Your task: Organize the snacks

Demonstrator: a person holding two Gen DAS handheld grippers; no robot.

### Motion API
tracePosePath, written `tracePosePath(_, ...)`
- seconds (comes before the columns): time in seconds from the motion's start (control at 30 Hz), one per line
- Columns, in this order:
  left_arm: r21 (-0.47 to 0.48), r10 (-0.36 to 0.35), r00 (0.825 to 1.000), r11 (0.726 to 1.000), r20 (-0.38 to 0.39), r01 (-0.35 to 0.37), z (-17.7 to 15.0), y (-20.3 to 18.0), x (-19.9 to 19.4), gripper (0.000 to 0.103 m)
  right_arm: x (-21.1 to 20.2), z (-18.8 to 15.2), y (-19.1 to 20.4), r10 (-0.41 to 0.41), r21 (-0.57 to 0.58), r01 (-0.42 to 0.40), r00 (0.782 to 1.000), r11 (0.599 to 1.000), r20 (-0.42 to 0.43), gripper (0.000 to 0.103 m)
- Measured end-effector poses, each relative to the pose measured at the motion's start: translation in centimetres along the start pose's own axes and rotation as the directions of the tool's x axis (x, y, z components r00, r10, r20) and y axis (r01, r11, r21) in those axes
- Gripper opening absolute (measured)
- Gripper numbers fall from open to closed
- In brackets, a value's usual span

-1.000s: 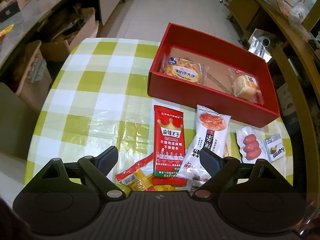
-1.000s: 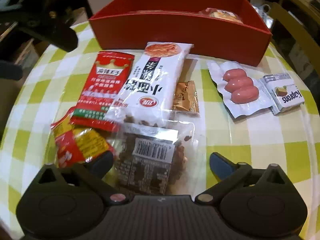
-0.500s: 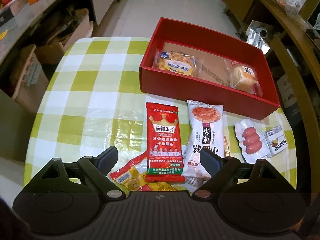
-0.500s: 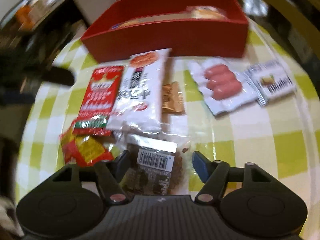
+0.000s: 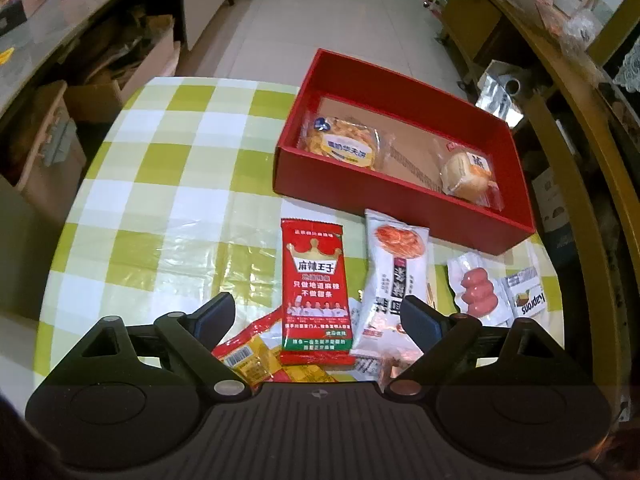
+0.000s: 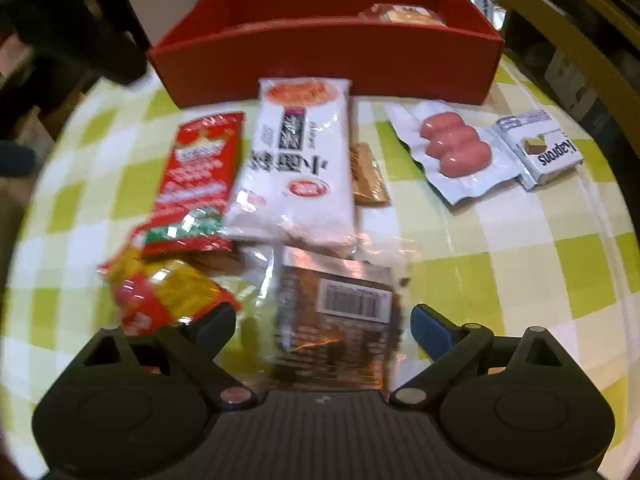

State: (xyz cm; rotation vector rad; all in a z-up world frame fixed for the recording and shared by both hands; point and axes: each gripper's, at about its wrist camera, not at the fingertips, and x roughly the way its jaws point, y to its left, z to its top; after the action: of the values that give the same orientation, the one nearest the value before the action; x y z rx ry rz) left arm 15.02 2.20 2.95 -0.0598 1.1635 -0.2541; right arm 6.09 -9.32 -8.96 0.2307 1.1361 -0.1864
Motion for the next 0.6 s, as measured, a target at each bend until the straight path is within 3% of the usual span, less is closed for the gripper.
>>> tracePosePath(0.1, -0.007, -0.007, 1.0, 1.0, -0.006, 0.007, 0.2, 0.1, 0.1, 0.095, -0.1, -0.2, -0.3, 0.02, 0.001, -0.02, 1.0, 1.0, -0.006, 0.103)
tracePosePath(0.23, 0.015, -0.004, 1.0, 1.0, -0.003, 0.004, 0.1, -0.4, 0.2, 0.095, 0.5, -0.3, 1.2, -0.031, -0.124, 0.027, 0.999, 0.992, -0.031, 0.103)
tracePosePath(0.47, 0.033, 0.013, 1.0, 0.999, -0.01, -0.013, 0.0, -1.0, 0.7, 0.095, -0.3, 0.2, -1.7, 0.096, -0.057, -0.098, 0.995, 0.994, -0.04, 0.102)
tracePosePath(0.6, 0.075, 0.034, 0.999, 0.997, -0.016, -0.033, -0.3, -2.0, 1.3, 0.095, -0.8, 0.3, -2.5, 0.142, -0.073, -0.146, 0.988, 0.987, -0.054, 0.095)
